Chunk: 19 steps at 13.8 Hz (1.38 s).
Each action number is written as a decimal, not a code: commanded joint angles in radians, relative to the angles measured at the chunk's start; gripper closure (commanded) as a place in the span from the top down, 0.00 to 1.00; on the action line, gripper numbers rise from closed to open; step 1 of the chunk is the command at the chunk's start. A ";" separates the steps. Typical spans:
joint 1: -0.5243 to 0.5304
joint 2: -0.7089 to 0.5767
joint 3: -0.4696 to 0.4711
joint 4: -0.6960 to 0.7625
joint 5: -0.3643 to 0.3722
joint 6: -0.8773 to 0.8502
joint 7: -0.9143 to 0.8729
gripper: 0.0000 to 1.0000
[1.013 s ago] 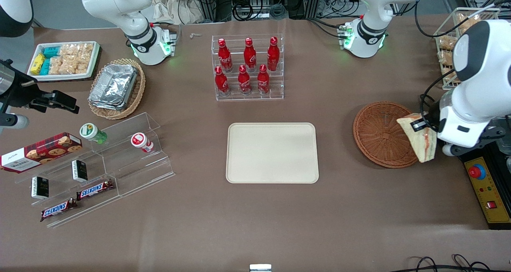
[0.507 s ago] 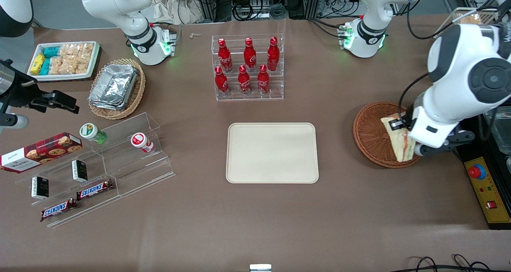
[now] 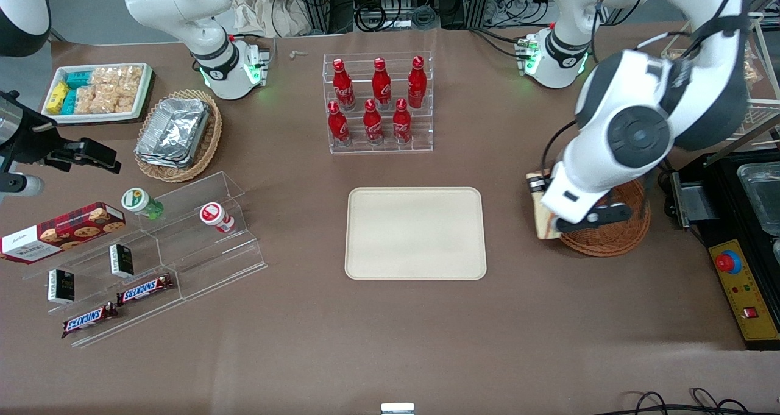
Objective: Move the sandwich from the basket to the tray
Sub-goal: 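Carry the held sandwich over to the cream tray, then lower the sandwich onto the tray and open the left gripper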
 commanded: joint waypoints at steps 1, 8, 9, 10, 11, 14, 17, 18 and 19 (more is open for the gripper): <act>-0.054 0.066 -0.001 0.070 -0.018 -0.021 -0.016 0.06; -0.166 0.256 -0.001 0.080 -0.010 0.157 -0.070 0.10; -0.167 0.284 -0.001 0.080 -0.012 0.187 -0.070 0.10; -0.170 0.310 -0.001 0.078 -0.012 0.218 -0.071 0.10; -0.170 0.333 -0.001 0.077 -0.012 0.232 -0.076 0.10; -0.170 0.382 -0.001 0.072 -0.004 0.289 -0.111 0.10; -0.170 0.405 -0.001 0.072 -0.003 0.298 -0.109 0.11; -0.170 0.407 -0.001 0.072 -0.004 0.300 -0.111 0.21; -0.170 0.413 -0.001 0.072 -0.004 0.303 -0.111 0.43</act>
